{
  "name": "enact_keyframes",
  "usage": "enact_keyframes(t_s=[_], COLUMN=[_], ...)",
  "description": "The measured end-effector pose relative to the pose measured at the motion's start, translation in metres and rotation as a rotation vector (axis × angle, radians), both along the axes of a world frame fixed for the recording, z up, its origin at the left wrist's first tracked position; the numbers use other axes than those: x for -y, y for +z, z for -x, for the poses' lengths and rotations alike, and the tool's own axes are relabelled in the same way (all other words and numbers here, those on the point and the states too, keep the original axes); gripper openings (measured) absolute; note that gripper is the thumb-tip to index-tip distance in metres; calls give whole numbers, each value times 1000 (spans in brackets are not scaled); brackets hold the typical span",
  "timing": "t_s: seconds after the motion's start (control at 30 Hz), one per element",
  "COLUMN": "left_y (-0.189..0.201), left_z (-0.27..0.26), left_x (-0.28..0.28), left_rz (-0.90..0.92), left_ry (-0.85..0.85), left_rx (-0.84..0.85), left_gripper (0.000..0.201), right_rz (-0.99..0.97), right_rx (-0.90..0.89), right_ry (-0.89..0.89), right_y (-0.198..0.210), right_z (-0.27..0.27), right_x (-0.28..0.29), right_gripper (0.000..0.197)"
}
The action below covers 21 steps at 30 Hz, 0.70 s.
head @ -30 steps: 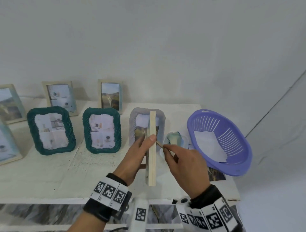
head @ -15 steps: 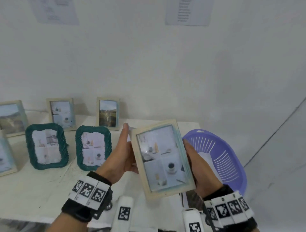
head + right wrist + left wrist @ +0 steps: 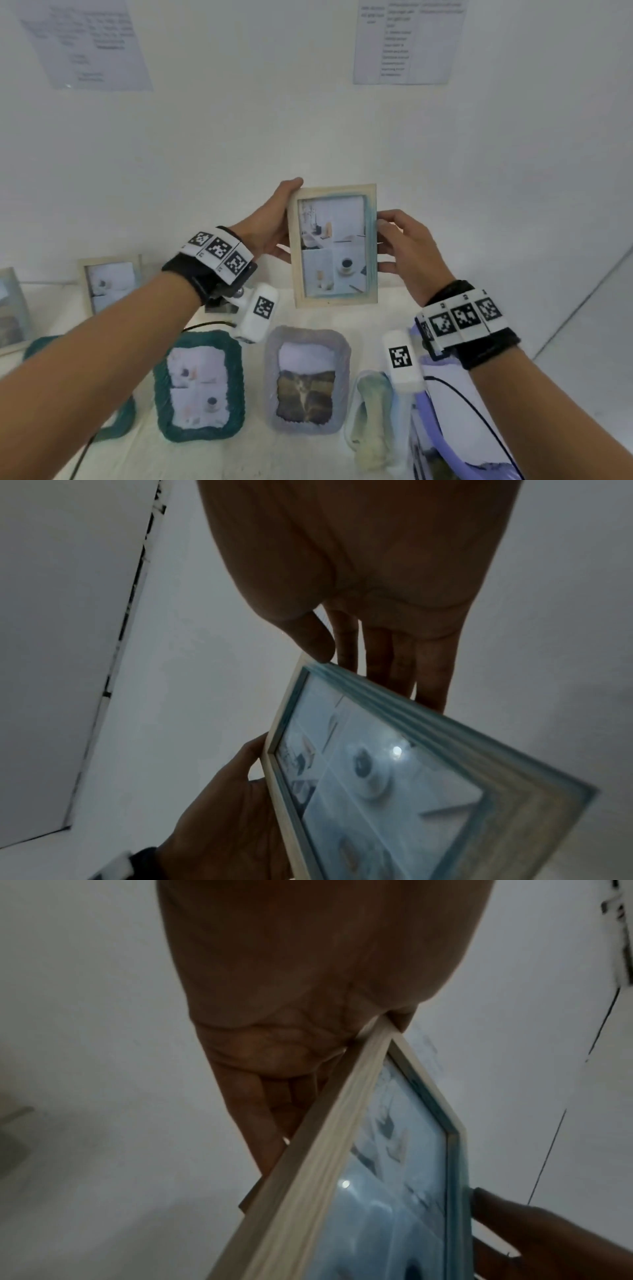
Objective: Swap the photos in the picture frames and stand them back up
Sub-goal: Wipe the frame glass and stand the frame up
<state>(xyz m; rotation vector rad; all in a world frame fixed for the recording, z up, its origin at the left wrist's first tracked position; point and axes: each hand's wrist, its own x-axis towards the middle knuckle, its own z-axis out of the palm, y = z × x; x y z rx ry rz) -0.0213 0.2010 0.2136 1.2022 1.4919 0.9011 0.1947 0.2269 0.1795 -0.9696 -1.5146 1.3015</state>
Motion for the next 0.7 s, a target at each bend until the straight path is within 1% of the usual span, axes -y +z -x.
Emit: enact_keyframes(t_s=[0.1, 0.2, 0.3, 0.43, 0.57, 0.7], left_y=[-11, -35, -66, -109, -141, -162], left_z=[18, 34, 44, 51, 55, 55], left_x=[-41, -72, -92, -111, -126, -138], left_rz=[16, 52, 123, 226, 301, 326], left_ry=[2, 5, -12, -50, -63, -85], left_rx=[-38, -76, -81, -59, -20, -3], left_gripper=[75, 71, 66, 64, 63, 61], right_rz=[14, 65, 119, 208, 252, 307], right_rx=[25, 130, 200, 243, 310, 349], right_ry=[-79, -115, -85, -75, -41, -26], right_y=[-12, -36, -63, -92, -109, -119], right_z=[17, 32, 44, 52, 54, 52], right_x=[-27, -47, -59, -68, -78, -89], right_gripper=[22, 24, 23, 26, 27, 26])
